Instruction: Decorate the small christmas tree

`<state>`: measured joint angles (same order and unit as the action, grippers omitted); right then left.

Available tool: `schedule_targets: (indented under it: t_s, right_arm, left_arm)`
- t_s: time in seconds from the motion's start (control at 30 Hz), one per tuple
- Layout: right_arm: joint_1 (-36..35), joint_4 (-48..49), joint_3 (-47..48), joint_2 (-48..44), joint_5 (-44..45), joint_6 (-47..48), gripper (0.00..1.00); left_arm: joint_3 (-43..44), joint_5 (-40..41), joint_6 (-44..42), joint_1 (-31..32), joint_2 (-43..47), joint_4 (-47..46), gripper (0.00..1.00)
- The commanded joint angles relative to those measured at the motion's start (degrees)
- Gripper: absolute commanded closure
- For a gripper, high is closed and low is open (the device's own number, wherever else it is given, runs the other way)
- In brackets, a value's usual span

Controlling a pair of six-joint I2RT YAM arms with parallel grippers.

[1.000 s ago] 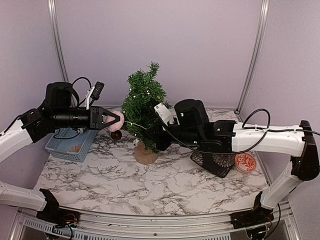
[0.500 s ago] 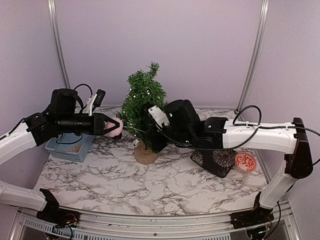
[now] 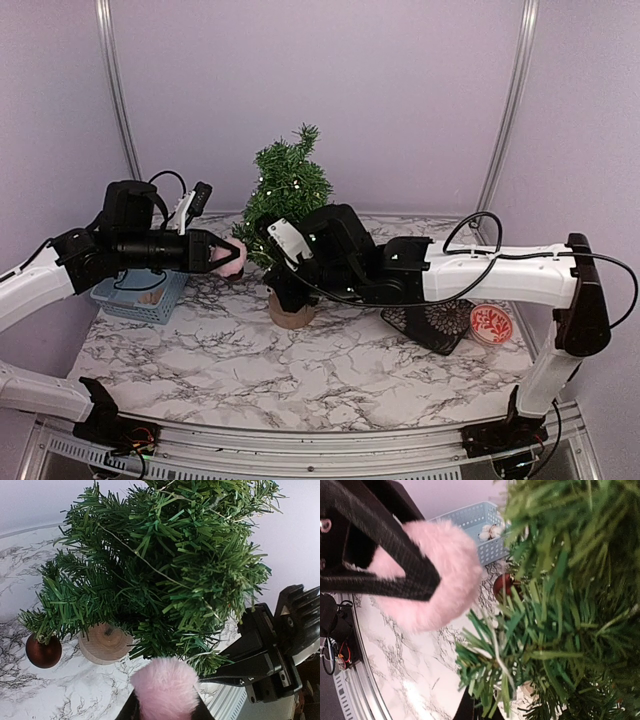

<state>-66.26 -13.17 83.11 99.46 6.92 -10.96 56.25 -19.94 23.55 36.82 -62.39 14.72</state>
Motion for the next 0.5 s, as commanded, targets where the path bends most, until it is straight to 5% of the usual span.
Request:
schedule_targets:
  t_s: [0.0, 0.47]
  right_arm:
    - [-0.68, 0.20, 4.97, 1.27, 0.26, -0.96, 1.00]
    - [-3.07, -4.69, 12.53, 4.70, 1.13, -3.67, 1.00]
  left_arm:
    - [-0.45, -0.13, -0.47, 0.18, -0.46, -1.55, 1.00]
    - [-1.05, 0.38, -0.37, 0.14, -0.60, -1.71, 1.00]
